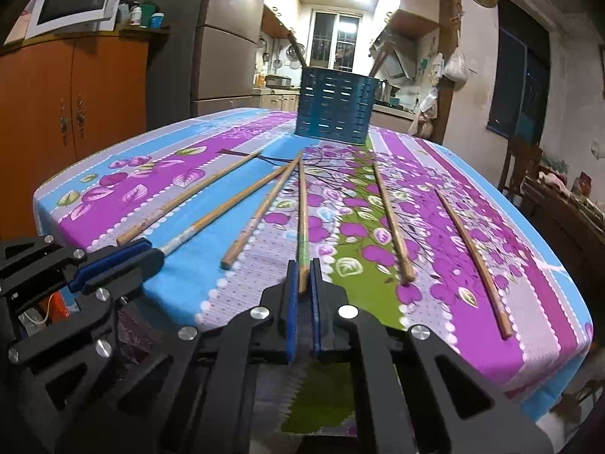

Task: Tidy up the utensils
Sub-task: 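Lift both held chopsticks and carry them over the blue holder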

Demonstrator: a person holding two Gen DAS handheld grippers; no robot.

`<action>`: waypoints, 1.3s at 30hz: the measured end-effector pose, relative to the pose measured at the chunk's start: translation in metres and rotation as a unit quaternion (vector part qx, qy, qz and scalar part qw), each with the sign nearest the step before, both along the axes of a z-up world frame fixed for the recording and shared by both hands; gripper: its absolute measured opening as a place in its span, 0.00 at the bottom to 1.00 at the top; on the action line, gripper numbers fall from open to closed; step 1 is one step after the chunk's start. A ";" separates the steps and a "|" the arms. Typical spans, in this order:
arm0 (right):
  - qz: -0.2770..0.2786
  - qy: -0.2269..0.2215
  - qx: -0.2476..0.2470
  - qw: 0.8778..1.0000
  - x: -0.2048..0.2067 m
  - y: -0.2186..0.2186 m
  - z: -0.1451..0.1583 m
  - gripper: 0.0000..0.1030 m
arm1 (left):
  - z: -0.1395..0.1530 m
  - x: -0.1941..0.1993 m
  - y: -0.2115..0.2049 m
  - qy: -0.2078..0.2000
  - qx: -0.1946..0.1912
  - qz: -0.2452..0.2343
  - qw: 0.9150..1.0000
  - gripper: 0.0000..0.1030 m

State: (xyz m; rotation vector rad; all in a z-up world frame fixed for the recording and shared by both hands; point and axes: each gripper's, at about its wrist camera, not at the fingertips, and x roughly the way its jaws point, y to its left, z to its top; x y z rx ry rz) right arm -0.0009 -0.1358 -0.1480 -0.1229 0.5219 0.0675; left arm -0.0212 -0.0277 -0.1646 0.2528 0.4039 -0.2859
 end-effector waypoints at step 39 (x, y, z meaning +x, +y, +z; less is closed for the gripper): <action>0.058 -0.058 0.056 0.995 -0.018 -0.073 0.138 0.05 | 0.135 0.003 0.020 -0.075 -0.039 -0.042 0.996 0.08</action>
